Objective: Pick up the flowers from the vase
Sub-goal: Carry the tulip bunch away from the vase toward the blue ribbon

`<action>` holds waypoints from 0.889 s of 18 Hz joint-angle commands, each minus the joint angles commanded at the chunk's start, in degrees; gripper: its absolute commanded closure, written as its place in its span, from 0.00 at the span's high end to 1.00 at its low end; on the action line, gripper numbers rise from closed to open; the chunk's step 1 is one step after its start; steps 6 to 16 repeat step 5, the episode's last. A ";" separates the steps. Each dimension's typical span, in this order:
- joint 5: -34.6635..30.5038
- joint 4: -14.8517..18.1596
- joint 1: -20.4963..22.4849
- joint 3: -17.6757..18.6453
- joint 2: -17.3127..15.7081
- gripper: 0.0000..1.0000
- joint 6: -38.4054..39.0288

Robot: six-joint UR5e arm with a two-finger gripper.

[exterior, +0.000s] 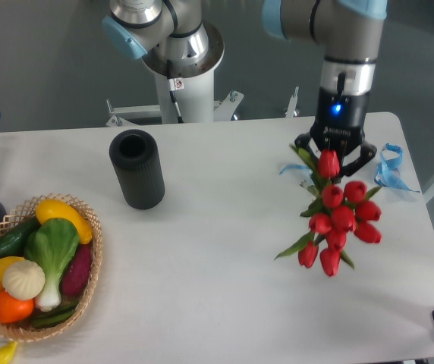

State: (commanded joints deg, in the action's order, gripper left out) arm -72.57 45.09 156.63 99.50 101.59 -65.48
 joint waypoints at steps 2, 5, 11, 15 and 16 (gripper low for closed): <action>-3.09 0.18 -1.41 -0.44 1.14 0.06 -0.09; -10.55 1.49 -4.66 -0.71 3.08 0.06 -0.09; -10.55 1.49 -4.66 -0.71 3.08 0.06 -0.09; -10.55 1.49 -4.66 -0.71 3.08 0.06 -0.09; -10.55 1.49 -4.66 -0.71 3.08 0.06 -0.09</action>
